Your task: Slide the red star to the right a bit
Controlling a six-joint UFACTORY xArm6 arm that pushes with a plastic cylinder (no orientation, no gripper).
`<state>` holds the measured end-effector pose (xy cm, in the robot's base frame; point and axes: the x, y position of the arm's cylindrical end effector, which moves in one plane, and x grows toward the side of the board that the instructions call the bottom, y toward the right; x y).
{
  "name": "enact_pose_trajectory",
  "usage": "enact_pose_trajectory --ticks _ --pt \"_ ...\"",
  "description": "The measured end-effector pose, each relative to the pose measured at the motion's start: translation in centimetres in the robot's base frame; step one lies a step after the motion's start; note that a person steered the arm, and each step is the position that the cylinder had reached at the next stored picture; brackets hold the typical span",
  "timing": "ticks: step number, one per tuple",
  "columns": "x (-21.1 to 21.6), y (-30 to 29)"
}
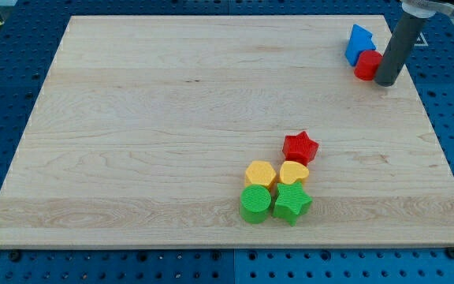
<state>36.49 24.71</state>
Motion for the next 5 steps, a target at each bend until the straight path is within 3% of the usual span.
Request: enact_pose_trajectory --ticks 2,4,5 --pt "0.0 -0.3" --pt "4.0 1.3" --pt "4.0 -0.1"
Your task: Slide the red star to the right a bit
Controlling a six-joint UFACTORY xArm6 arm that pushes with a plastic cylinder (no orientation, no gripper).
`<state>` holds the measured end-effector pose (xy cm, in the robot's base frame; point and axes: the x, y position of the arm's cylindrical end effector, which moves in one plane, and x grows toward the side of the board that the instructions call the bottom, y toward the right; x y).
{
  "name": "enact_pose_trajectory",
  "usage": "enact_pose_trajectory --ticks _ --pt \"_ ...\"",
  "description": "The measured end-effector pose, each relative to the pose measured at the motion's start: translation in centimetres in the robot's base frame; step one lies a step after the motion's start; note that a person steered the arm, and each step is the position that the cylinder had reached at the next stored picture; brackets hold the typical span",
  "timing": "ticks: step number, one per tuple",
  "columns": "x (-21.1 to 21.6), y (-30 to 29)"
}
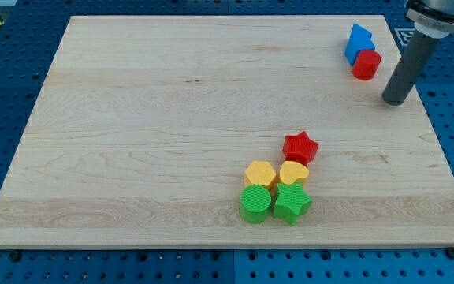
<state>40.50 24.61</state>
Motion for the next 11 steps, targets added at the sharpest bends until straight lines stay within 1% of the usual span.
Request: enact_pose_trajectory --ticks 2,3,4,5,6,7,8,9,11 --pt "0.0 -6.6" --pt "0.0 -6.7" --pt "0.0 -10.0" --pt "1.3 -14.6" --pt "5.6 -17.6" --pt "7.9 -19.8" --pt "8.6 -21.4" --pt "10.4 -19.3" --pt "10.5 -15.6"
